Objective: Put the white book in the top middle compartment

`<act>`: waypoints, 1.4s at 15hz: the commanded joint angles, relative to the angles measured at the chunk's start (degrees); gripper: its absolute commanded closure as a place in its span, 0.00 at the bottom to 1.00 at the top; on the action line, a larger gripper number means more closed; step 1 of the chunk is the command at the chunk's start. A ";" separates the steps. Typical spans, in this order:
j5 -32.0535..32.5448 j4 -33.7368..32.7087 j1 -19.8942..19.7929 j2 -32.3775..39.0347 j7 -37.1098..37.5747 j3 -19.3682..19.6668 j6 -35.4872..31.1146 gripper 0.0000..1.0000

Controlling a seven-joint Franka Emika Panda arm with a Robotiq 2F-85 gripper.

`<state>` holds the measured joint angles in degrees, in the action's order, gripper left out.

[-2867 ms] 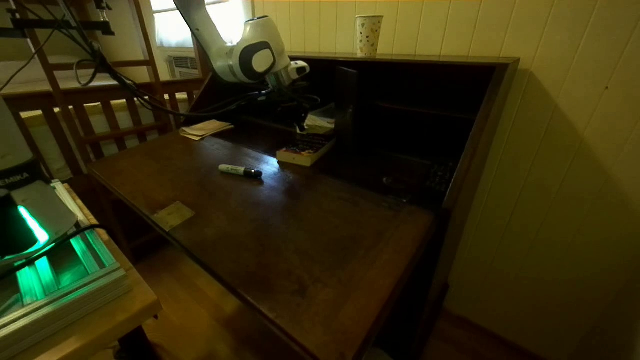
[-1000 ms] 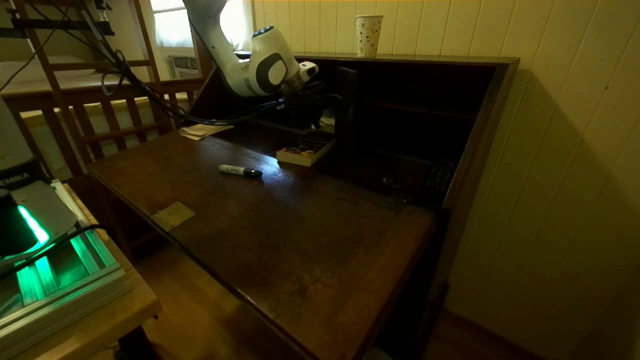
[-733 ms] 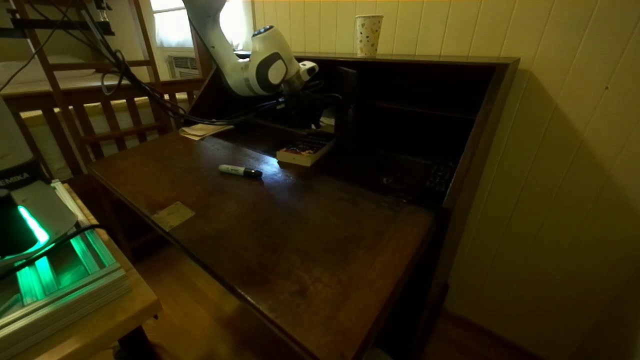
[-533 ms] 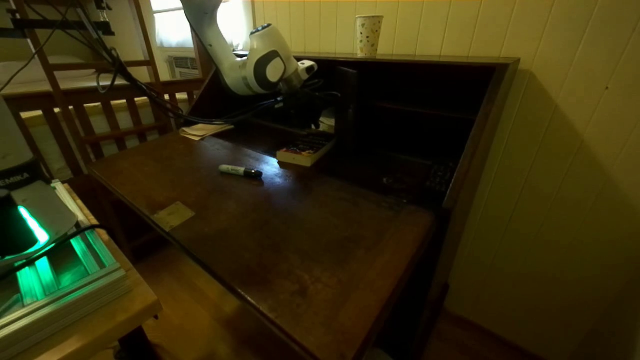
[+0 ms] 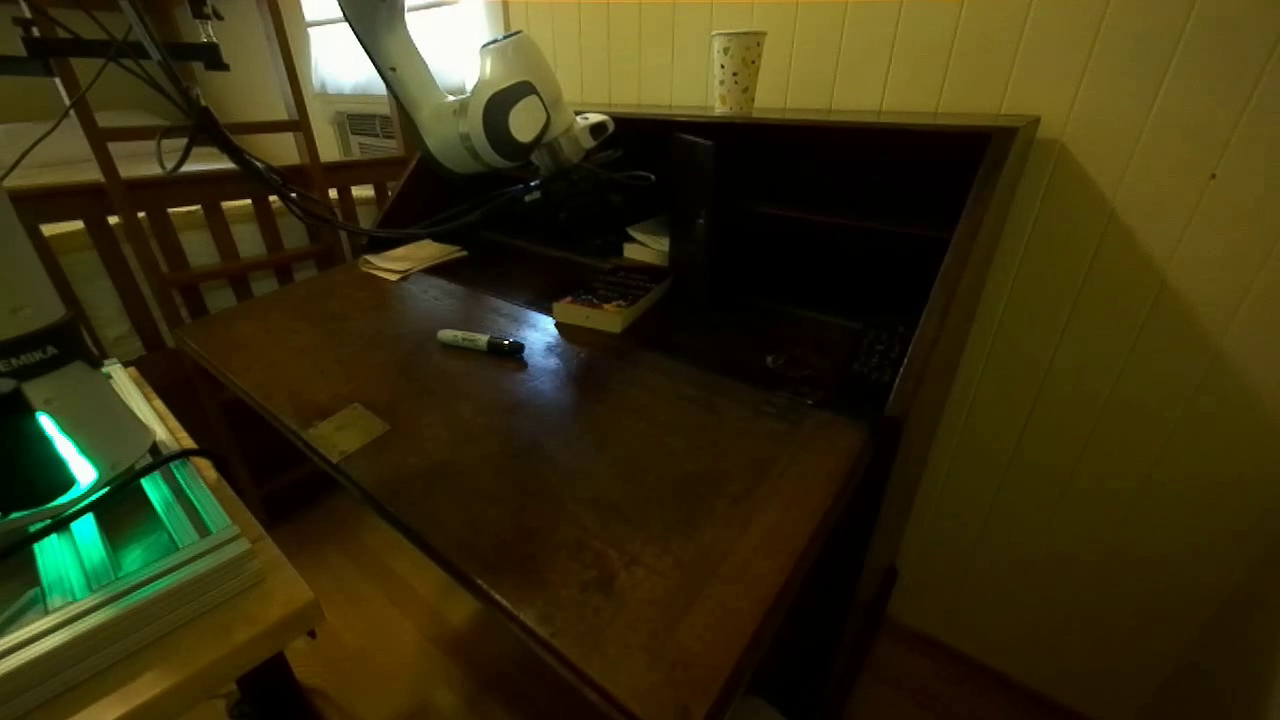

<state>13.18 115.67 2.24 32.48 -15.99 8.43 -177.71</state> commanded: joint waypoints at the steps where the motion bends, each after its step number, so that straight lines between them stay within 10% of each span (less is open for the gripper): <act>1: -0.52 4.67 -4.90 -5.26 -0.87 -6.95 4.01 1.00; 4: -2.02 6.38 -7.74 -7.65 -1.11 -10.61 6.73 0.95; 16: -12.75 9.48 -10.18 -15.03 5.24 -10.08 19.21 0.07; 21: -13.78 7.17 -9.27 -15.16 11.48 -7.78 26.73 0.00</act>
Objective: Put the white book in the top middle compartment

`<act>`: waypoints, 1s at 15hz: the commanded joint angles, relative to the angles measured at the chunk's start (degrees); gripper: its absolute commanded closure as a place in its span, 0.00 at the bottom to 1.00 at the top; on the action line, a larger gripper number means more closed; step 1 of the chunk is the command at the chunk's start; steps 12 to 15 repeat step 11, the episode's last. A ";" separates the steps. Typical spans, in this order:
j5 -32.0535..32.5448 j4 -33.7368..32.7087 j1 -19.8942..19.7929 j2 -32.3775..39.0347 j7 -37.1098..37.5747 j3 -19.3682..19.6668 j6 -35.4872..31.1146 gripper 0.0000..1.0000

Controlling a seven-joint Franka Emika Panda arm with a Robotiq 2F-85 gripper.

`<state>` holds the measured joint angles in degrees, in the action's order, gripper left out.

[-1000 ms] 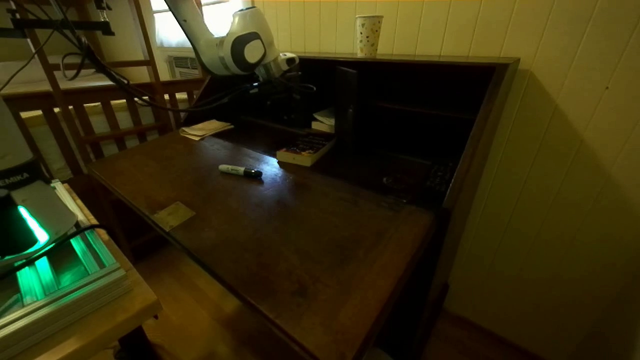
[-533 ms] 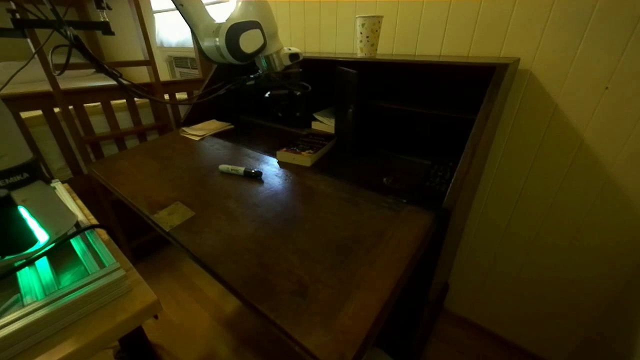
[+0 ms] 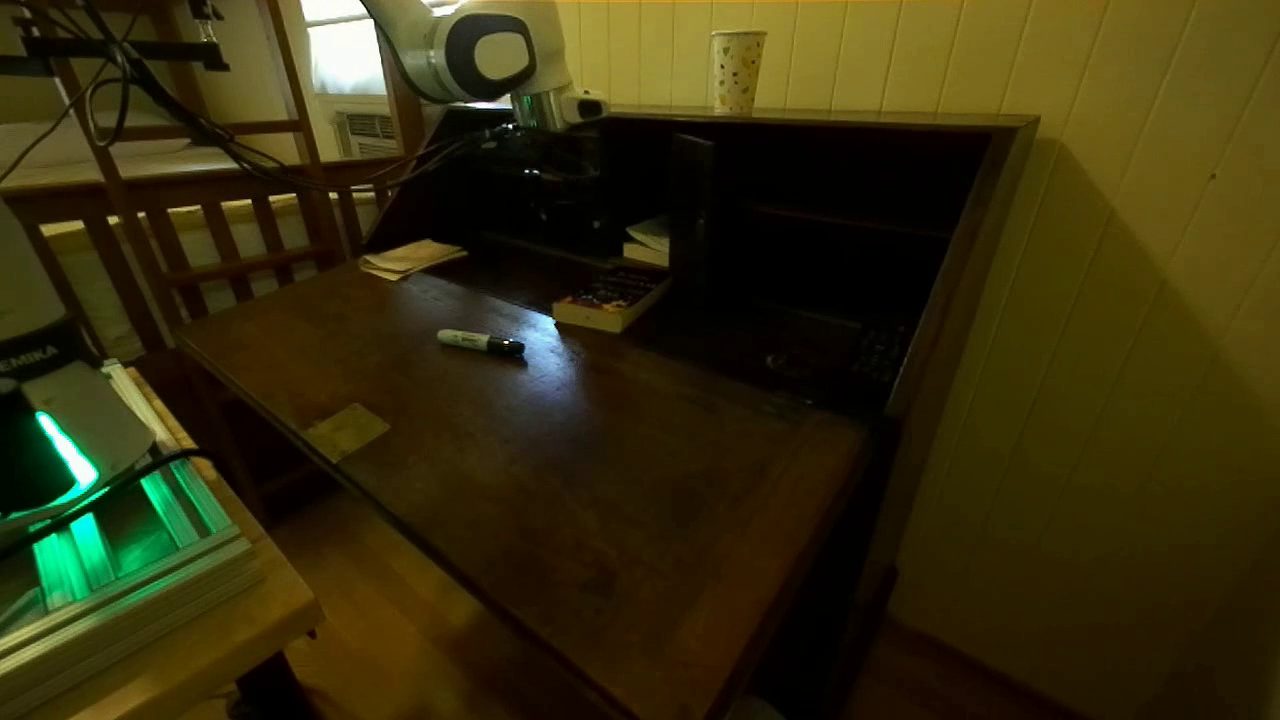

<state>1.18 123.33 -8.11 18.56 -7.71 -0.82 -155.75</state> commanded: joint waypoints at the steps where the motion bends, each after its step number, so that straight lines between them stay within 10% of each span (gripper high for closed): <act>1: -1.87 -0.78 1.16 -1.23 4.21 1.82 5.94 0.00; 15: -0.90 -1.48 1.13 -0.30 4.30 2.58 8.43 0.00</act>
